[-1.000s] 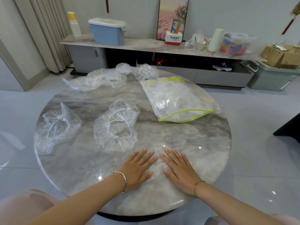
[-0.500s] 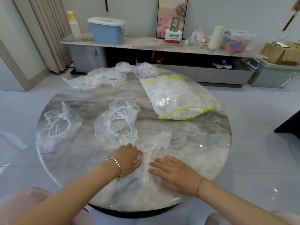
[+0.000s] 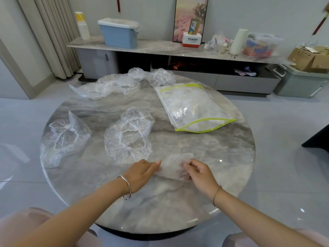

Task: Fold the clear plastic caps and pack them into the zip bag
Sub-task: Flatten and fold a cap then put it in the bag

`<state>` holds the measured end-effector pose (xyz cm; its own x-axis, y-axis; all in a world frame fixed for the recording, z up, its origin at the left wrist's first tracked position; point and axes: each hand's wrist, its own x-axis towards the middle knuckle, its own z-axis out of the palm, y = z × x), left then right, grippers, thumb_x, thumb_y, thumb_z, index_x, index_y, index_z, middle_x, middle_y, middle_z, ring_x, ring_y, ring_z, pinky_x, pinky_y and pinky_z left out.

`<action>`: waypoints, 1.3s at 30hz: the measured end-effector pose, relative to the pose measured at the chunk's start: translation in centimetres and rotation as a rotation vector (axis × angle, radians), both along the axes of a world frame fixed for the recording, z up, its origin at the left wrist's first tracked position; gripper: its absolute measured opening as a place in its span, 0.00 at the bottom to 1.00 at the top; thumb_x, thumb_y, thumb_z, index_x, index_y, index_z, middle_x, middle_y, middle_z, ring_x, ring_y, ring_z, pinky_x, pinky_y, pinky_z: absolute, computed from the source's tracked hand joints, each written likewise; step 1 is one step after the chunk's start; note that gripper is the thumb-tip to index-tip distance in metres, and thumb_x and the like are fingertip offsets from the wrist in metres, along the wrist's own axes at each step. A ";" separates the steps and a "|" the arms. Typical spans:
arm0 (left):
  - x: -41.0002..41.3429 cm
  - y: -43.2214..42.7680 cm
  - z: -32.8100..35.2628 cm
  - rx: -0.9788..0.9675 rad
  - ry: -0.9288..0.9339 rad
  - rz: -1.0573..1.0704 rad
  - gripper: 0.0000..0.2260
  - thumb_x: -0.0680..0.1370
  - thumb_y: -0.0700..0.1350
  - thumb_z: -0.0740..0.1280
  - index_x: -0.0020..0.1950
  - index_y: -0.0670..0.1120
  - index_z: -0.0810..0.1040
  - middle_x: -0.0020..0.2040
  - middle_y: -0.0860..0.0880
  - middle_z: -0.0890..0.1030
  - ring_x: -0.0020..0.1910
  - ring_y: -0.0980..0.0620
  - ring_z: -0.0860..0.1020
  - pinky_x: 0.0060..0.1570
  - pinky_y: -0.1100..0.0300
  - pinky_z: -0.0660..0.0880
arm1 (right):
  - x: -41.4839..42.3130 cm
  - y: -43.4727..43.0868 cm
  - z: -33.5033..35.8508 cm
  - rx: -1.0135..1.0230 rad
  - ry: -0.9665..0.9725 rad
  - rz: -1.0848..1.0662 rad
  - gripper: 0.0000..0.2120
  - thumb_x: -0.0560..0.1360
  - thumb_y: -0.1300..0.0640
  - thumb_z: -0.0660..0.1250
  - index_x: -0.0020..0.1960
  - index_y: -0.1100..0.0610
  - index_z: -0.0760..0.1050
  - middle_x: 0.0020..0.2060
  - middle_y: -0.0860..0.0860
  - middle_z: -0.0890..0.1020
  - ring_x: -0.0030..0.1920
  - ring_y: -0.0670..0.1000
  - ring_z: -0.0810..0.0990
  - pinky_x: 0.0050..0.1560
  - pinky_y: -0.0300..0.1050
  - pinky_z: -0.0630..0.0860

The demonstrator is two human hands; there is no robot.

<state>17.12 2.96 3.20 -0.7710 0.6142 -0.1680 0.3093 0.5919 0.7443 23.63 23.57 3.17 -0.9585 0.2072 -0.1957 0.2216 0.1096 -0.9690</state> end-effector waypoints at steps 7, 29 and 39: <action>0.0 1.1 -1.5 -0.095 0.045 0.090 0.05 0.75 0.52 0.68 0.43 0.52 0.77 0.36 0.58 0.79 0.38 0.62 0.76 0.39 0.75 0.67 | -1.2 0.8 -1.0 0.095 -0.136 -0.115 0.06 0.78 0.65 0.62 0.47 0.68 0.75 0.24 0.50 0.77 0.28 0.53 0.78 0.25 0.40 0.73; 0.1 2.5 -2.2 -0.416 0.666 -0.289 0.36 0.72 0.60 0.44 0.76 0.42 0.58 0.75 0.48 0.62 0.74 0.46 0.59 0.74 0.50 0.51 | -0.7 0.2 -2.8 1.126 0.089 0.684 0.37 0.70 0.40 0.40 0.78 0.50 0.45 0.77 0.44 0.49 0.76 0.43 0.42 0.71 0.38 0.31; -1.1 2.6 -2.8 -0.162 0.751 -0.247 0.15 0.69 0.49 0.59 0.50 0.54 0.82 0.41 0.57 0.82 0.47 0.52 0.79 0.57 0.61 0.68 | -1.7 1.5 -2.4 0.946 0.282 0.485 0.15 0.71 0.55 0.56 0.53 0.52 0.78 0.48 0.43 0.80 0.48 0.46 0.76 0.55 0.34 0.62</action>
